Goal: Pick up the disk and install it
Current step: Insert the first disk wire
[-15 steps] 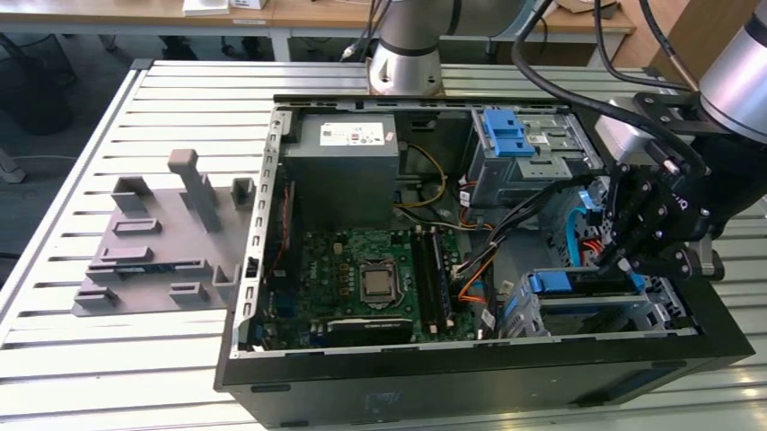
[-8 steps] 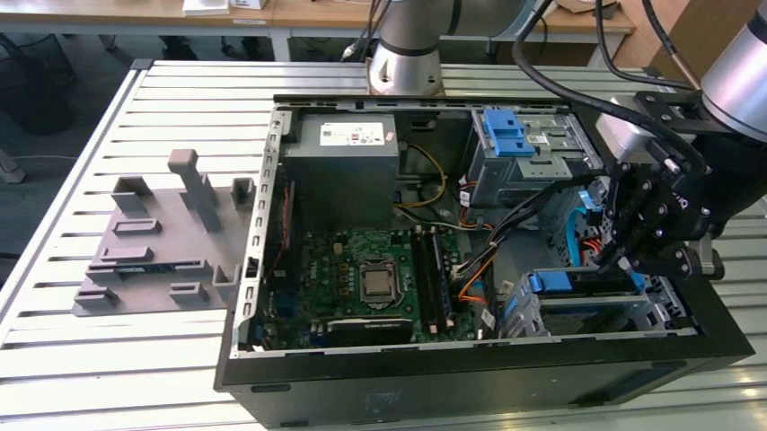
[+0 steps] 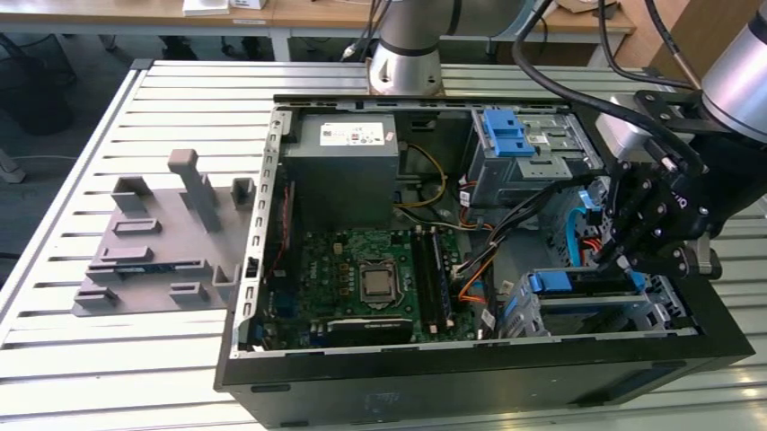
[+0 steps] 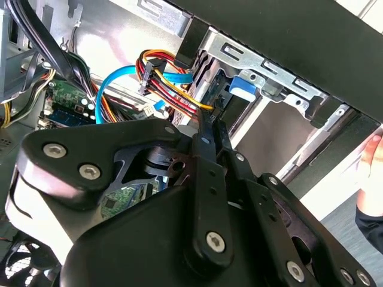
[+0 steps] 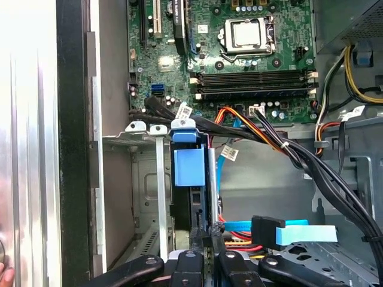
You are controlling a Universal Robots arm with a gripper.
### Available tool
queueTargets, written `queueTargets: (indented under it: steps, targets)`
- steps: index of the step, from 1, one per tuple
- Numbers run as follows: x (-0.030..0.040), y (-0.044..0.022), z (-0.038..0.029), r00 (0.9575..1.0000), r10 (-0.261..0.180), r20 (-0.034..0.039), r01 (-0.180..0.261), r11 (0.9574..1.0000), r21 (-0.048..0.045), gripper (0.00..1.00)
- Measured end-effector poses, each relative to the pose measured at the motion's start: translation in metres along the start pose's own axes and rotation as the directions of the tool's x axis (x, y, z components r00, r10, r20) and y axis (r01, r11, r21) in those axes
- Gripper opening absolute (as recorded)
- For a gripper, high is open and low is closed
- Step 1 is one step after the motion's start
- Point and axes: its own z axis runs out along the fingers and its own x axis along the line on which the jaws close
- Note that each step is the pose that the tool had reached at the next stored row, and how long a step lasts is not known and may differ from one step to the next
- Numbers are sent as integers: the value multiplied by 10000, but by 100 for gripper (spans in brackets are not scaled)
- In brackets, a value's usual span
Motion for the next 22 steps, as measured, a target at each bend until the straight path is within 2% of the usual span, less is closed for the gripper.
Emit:
queueTargets:
  steps: [5, 22]
  targets:
    - [1, -1, 2, 9999, 157, 7, -156, 9999, -11, 16]
    - [24, -36, 46, 9999, 162, 34, -162, 9999, -45, 16]
